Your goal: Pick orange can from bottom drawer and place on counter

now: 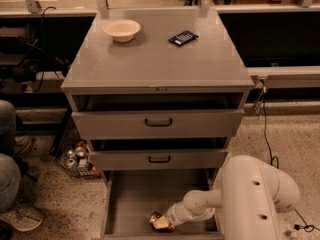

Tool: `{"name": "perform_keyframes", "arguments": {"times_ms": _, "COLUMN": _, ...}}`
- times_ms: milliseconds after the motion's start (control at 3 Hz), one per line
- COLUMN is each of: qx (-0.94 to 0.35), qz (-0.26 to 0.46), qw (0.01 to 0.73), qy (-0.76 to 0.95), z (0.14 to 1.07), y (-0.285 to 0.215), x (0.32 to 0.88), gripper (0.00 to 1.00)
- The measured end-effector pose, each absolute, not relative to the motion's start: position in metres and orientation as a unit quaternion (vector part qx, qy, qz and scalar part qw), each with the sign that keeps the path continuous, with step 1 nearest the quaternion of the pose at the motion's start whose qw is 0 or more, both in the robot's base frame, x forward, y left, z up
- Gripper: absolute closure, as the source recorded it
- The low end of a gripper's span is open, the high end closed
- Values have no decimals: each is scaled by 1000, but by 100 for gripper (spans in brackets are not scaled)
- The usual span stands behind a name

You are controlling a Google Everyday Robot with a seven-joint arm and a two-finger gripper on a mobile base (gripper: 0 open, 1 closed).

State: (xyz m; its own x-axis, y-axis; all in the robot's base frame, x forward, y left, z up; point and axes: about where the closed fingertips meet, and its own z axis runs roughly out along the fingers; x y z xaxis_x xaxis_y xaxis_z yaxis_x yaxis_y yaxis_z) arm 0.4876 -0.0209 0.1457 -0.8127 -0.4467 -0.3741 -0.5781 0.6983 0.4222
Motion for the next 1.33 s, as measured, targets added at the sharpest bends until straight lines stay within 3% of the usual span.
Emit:
{"name": "perform_keyframes", "arguments": {"times_ms": 333, "qx": -281, "qz": 270, "qw": 121, "qy": 913, "z": 145, "y": -20, "x": 487, "gripper": 0}}
{"name": "perform_keyframes", "arguments": {"times_ms": 1000, "qx": -291, "qz": 302, "qw": 93, "qy": 903, "z": 130, "y": 13, "x": 486, "gripper": 0}}
{"name": "perform_keyframes", "arguments": {"times_ms": 1333, "qx": -291, "qz": 302, "qw": 93, "qy": 903, "z": 132, "y": 14, "x": 486, "gripper": 18}}
